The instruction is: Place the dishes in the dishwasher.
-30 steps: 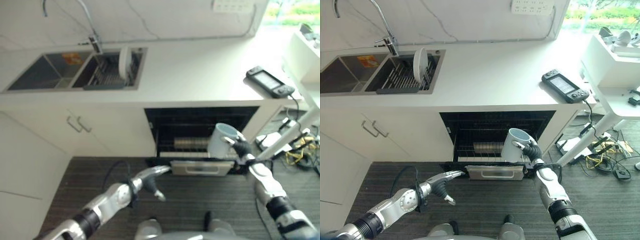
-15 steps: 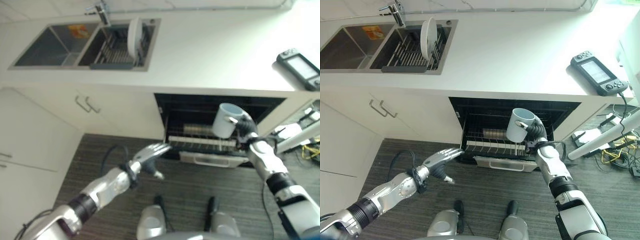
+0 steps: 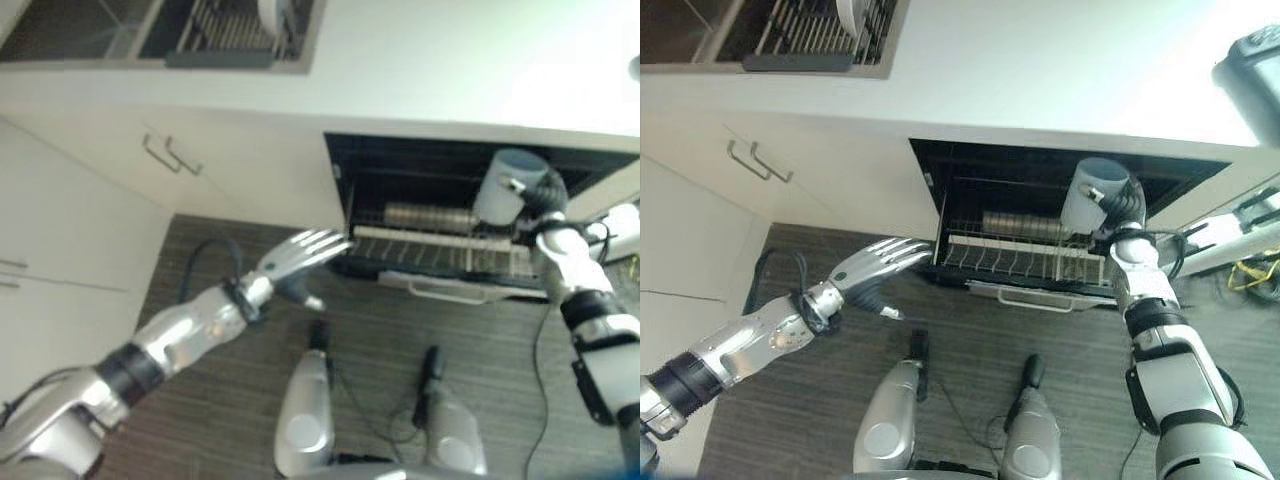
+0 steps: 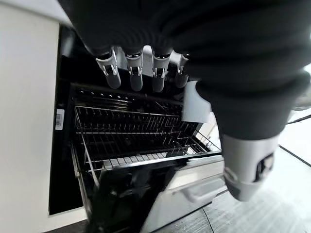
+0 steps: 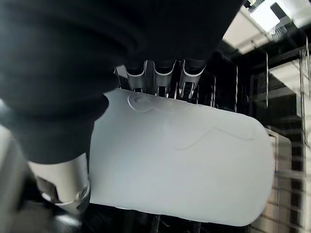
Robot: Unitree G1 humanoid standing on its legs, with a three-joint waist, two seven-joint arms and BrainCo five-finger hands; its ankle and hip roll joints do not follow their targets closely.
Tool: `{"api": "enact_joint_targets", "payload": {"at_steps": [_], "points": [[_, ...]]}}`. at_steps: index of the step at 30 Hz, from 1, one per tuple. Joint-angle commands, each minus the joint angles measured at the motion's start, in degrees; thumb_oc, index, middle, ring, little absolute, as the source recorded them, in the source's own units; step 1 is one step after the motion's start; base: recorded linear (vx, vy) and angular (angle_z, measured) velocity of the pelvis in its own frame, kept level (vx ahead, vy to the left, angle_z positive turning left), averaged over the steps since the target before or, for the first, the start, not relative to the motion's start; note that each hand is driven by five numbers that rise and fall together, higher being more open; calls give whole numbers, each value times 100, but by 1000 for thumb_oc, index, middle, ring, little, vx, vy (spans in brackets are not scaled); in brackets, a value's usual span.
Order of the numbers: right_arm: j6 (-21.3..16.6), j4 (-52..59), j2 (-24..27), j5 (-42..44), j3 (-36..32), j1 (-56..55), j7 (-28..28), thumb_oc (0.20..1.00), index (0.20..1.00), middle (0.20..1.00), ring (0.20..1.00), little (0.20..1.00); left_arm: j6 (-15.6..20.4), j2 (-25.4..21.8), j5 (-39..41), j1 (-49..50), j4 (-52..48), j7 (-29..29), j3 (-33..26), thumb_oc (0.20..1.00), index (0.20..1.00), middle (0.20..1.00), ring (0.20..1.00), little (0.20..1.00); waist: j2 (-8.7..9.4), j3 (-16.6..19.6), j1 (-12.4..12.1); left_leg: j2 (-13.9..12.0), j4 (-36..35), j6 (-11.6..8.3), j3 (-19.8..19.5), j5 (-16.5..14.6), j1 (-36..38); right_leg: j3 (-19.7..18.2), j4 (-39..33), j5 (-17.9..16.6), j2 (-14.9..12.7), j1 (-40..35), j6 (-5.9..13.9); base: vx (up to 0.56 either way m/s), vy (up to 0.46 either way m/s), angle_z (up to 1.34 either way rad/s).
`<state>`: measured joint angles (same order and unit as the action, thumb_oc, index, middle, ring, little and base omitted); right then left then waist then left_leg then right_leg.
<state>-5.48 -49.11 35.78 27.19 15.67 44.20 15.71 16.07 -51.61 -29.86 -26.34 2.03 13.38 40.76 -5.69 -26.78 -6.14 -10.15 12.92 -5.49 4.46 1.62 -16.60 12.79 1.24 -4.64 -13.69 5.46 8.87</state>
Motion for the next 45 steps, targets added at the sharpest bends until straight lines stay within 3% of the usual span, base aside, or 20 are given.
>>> {"api": "enact_joint_targets", "payload": {"at_steps": [1, 13, 20, 26, 30, 32, 45], "points": [[-343, 48, -73, -469, 54, 161, 528, 200, 200, 200, 200, 200, -57, -157, 376, 323, -304, 243, -148, 1000, 1000, 1000, 1000, 1000, 267, 611, -133, -336, 476, -471, -343, 298, -747, -32, 211, 822, -280, -1012, 413, -76, 16, 9], [-377, -425, -61, -761, 299, 791, 1281, 200, 200, 200, 200, 200, -311, -230, 494, 61, -416, 549, 163, 1000, 1000, 1000, 1000, 1000, 140, 434, -199, -323, 478, -478, -296, 360, -1100, -82, 58, 768, -321, -856, 437, -64, 11, 0], [136, -340, -45, -1478, 384, 1009, 2563, 200, 200, 200, 200, 200, -392, -194, 528, 22, -343, 799, 311, 1000, 1000, 1000, 1000, 1000, 103, 418, -157, -331, 448, -468, -221, 361, -1182, -154, 2, 761, -319, -786, 461, -39, 25, -6], [337, -612, -173, -1875, 513, 1203, 3958, 200, 200, 200, 200, 200, -530, -127, 593, -181, -273, 1041, 585, 1000, 1000, 1000, 1000, 1000, 46, 355, -158, -280, 439, -431, -211, 343, -1260, -213, -43, 723, -309, -707, 432, -52, 20, -5], [375, -650, -241, -1995, 425, 1211, 4500, 200, 200, 200, 200, 200, -552, -67, 515, -88, -277, 1160, 657, 1000, 1000, 1000, 1000, 1000, 5, 345, -158, -273, 401, -421, -181, 340, -1258, -218, -87, 718, -317, -717, 432, -22, 30, -8], [360, -741, -292, -1890, 369, 1205, 4618, 200, 200, 200, 200, 200, -572, -42, 472, -39, -289, 1265, 715, 1000, 1000, 1000, 1000, 1000, -15, 352, -166, -272, 413, -418, -164, 333, -1285, -215, -120, 721, -325, -734, 434, 0, 0, 0], [216, -1129, -511, -1526, 422, 1277, 4073, 200, 200, 200, 200, 200, -759, 41, 382, 2, -426, 1401, 885, 1000, 1000, 1000, 1000, 1000, -75, 344, -256, -222, 348, -409, -157, 383, -1328, -133, -180, 719, -332, -785, 408, 0, 0, 0]]}}
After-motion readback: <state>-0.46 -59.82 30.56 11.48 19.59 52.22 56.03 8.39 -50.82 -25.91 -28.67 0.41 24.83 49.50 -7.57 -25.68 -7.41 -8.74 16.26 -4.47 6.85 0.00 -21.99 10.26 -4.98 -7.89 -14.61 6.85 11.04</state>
